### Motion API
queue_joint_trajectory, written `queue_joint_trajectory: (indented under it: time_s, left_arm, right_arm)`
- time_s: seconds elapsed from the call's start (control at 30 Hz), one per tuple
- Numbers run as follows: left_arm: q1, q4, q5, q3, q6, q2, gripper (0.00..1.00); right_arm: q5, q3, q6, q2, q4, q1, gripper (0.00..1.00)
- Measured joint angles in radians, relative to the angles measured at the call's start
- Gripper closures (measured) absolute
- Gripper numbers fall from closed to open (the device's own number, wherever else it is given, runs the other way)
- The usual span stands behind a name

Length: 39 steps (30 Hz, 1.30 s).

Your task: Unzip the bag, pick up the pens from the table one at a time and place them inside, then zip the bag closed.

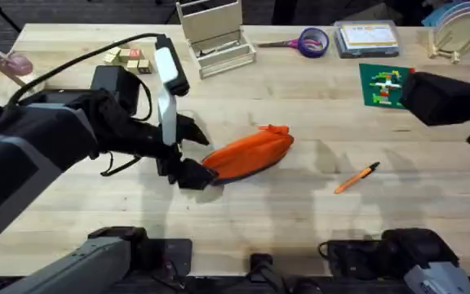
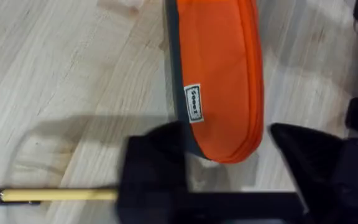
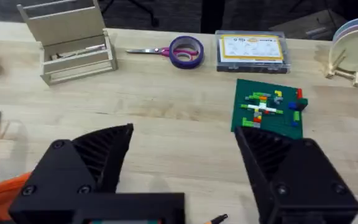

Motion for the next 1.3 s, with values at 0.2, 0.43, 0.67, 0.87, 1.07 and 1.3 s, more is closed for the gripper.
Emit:
queue_joint_trajectory:
  time_s: [0.2, 0.43, 0.67, 0.87, 1.07, 1.3]
  left_arm:
    - [0.000, -0.001, 0.007, 0.000, 0.002, 0.000, 0.764]
    - [0.000, 0.002, 0.007, 0.000, 0.001, 0.000, 0.952]
    - [0.000, 0.002, 0.007, 0.000, 0.001, 0.000, 0.956]
    - [0.000, 0.002, 0.007, 0.000, 0.001, 0.000, 0.956]
    - [0.000, 0.002, 0.007, 0.000, 0.001, 0.000, 0.957]
    - [0.000, 0.002, 0.007, 0.000, 0.001, 0.000, 0.957]
  right_arm:
    - [0.000, 0.000, 0.000, 0.000, 0.000, 0.000, 0.004]
    - [-0.013, 0.000, 0.003, 0.000, -0.012, 0.000, 0.004]
    - [-0.074, 0.001, 0.003, 0.028, -0.012, 0.000, 0.004]
    - [-0.183, 0.001, 0.003, 0.102, -0.012, 0.000, 0.005]
    - [-0.314, 0.001, 0.003, 0.171, -0.012, 0.000, 0.004]
    - [-0.441, 0.008, 0.003, 0.285, -0.019, 0.029, 0.005]
